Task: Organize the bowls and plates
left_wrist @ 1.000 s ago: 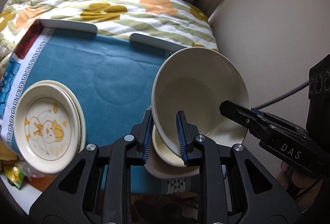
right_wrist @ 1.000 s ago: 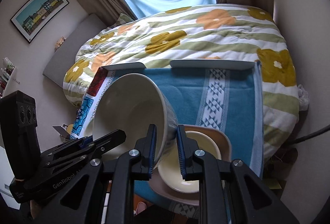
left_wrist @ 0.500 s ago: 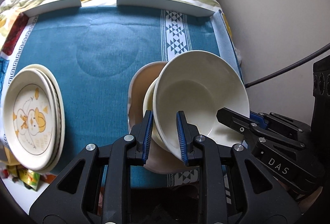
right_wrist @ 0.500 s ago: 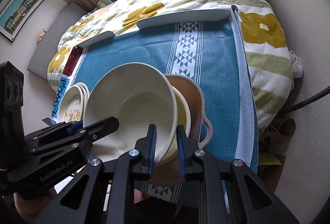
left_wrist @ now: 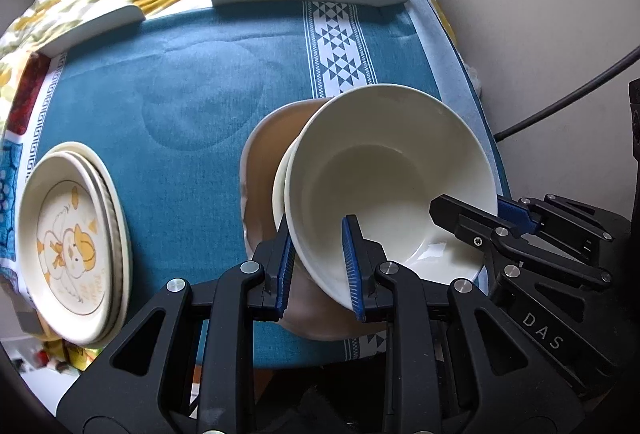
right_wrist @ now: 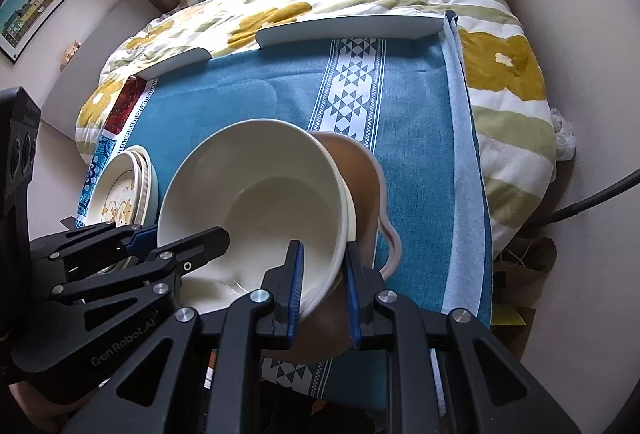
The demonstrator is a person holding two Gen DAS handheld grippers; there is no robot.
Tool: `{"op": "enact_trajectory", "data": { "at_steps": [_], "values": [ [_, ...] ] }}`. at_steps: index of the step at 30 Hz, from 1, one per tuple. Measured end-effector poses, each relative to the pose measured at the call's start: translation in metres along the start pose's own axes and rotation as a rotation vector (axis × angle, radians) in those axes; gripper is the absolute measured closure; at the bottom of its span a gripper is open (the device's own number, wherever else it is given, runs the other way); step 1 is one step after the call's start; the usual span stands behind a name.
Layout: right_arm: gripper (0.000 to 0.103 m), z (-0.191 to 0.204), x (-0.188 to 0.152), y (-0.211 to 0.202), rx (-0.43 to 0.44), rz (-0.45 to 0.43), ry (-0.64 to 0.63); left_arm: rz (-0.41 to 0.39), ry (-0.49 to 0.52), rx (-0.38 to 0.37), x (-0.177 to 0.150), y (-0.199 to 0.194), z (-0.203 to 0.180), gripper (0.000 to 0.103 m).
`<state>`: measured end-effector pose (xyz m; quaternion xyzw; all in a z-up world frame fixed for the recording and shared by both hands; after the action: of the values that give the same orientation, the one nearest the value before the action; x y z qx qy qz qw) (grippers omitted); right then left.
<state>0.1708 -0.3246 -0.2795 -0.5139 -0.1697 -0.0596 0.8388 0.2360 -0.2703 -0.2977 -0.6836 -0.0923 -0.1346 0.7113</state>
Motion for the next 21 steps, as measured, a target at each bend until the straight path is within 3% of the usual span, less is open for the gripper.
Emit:
{"op": "enact_trajectory", "data": {
  "at_steps": [21],
  "values": [
    [0.085,-0.0015,-0.0007,-0.0001,-0.027,0.013,0.005,-0.005,0.038,0.064,0.0020,0.0010,0.0020,0.083]
  ]
}}
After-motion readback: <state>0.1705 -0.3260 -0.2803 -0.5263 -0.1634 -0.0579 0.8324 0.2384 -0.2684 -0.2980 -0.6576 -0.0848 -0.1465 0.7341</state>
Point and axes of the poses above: each gripper's, at about its wrist camera, not at the fingertips, and y roughly the way its jaws point, z to its left, x to its top, the point moved 7 cm from there along y, roughly the way its jaws point, and after that the axes turned 11 degrees about x, right-handed, at the moved point
